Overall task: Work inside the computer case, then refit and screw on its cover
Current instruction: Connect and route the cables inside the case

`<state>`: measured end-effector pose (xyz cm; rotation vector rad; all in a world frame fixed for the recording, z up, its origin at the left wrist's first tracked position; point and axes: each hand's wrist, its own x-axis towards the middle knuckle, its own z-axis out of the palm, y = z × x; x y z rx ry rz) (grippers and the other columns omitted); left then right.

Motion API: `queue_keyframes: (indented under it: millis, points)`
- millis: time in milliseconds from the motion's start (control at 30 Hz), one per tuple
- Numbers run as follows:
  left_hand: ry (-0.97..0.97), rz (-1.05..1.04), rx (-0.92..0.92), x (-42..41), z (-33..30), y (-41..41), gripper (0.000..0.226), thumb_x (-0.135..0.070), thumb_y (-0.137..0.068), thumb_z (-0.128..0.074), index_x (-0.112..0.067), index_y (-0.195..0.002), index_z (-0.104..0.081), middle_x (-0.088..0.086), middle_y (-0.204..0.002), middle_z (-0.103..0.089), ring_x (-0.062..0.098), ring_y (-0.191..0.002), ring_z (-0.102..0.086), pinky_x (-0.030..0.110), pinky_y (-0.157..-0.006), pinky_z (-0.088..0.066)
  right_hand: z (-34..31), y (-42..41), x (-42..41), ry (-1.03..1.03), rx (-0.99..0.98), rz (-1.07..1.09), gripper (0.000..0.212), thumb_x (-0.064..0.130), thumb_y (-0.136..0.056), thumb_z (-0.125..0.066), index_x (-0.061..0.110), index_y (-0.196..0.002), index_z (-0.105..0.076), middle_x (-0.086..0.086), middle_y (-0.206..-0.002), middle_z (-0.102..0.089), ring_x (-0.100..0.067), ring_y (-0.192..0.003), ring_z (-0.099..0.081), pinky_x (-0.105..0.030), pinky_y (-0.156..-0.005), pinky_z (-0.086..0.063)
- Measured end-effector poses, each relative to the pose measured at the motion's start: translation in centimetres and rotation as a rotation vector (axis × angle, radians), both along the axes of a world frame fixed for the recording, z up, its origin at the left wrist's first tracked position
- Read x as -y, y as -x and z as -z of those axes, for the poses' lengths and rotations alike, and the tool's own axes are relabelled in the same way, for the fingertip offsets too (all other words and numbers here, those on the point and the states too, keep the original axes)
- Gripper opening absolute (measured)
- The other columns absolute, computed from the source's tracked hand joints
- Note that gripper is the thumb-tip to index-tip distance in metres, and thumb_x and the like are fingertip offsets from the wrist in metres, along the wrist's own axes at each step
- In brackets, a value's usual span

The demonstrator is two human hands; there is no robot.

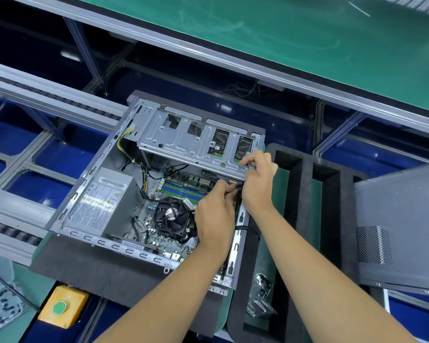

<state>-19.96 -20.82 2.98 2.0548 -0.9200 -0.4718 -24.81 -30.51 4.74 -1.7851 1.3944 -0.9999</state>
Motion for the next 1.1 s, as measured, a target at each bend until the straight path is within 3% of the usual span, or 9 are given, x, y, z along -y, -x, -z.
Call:
queue_keyframes:
  millis: [300,467,633,700,800,900,1000,1100]
  points:
    - [-0.046,0.061,0.091,0.39,-0.64,-0.03,0.011,-0.016,-0.100,-0.057,-0.025,-0.093,-0.056,-0.003,-0.072,-0.067,0.024,-0.059,-0.052,0.036,-0.053,-0.041,-0.06,0.09,-0.04,0.003,0.015,-0.005,0.047,-0.022,-0.070,-0.029,0.003,-0.087,-0.064,-0.007,-0.094,-0.052,-0.022,-0.096,-0.036,-0.014,-0.077,-0.027]
    - [-0.093,0.075,0.188,0.55,-0.77,-0.15,0.017,-0.007,-0.095,-0.059,-0.022,-0.091,-0.054,-0.005,-0.074,-0.065,0.018,-0.056,-0.043,0.032,-0.051,-0.032,0.06,0.07,-0.03,0.008,0.032,-0.003,0.047,-0.019,-0.068,-0.028,0.005,-0.086,-0.064,0.002,-0.092,-0.049,-0.020,-0.095,-0.036,-0.015,-0.078,-0.028]
    - [-0.060,0.063,0.155,0.34,-0.52,-0.08,0.022,-0.005,-0.095,-0.057,-0.026,-0.091,-0.052,-0.014,-0.086,-0.071,0.014,-0.061,-0.057,0.028,-0.050,-0.036,0.23,0.10,0.05,0.004,0.047,-0.007,0.047,-0.020,-0.069,-0.028,0.005,-0.086,-0.063,0.004,-0.091,-0.047,-0.020,-0.096,-0.036,-0.012,-0.078,-0.028]
    - [-0.054,0.050,0.111,0.16,-0.36,-0.10,0.027,-0.007,-0.096,-0.056,-0.031,-0.088,-0.047,-0.020,-0.088,-0.070,-0.001,-0.059,-0.054,0.014,-0.047,-0.029,0.17,0.08,0.03,0.000,0.047,-0.011,0.047,-0.019,-0.069,-0.028,0.006,-0.086,-0.063,0.005,-0.091,-0.047,-0.019,-0.096,-0.036,-0.013,-0.078,-0.028]
    - [-0.049,0.049,0.069,0.15,-0.26,-0.08,0.032,-0.008,-0.097,-0.055,-0.035,-0.086,-0.042,-0.026,-0.089,-0.065,-0.014,-0.060,-0.049,0.010,-0.047,-0.035,0.13,0.09,0.02,0.018,0.048,-0.022,0.047,-0.018,-0.068,-0.027,0.006,-0.087,-0.064,0.010,-0.090,-0.045,-0.019,-0.096,-0.036,-0.014,-0.078,-0.028]
    - [-0.052,0.044,0.071,0.23,-0.24,-0.05,0.029,-0.010,-0.099,-0.056,-0.034,-0.087,-0.044,-0.023,-0.088,-0.068,-0.002,-0.061,-0.053,0.012,-0.045,-0.027,0.13,0.12,0.03,0.015,0.049,-0.018,0.047,-0.018,-0.068,-0.027,0.007,-0.087,-0.063,0.012,-0.090,-0.045,-0.018,-0.097,-0.036,-0.012,-0.078,-0.028]
    - [-0.068,0.036,0.075,0.16,-0.24,-0.10,0.024,-0.012,-0.098,-0.057,-0.032,-0.088,-0.048,-0.023,-0.074,-0.061,-0.003,-0.056,-0.051,0.014,-0.044,-0.026,0.10,0.12,0.06,0.006,0.046,-0.009,0.048,-0.021,-0.069,-0.029,0.007,-0.087,-0.063,0.010,-0.090,-0.045,-0.019,-0.098,-0.036,-0.013,-0.079,-0.028]
    - [-0.078,0.038,0.073,0.15,-0.28,-0.17,0.020,-0.015,-0.099,-0.058,-0.032,-0.090,-0.051,-0.017,-0.067,-0.059,0.007,-0.054,-0.051,0.023,-0.046,-0.028,0.10,0.08,0.05,0.010,0.042,-0.011,0.048,-0.022,-0.069,-0.029,0.006,-0.087,-0.063,0.008,-0.091,-0.046,-0.020,-0.098,-0.036,-0.014,-0.079,-0.028]
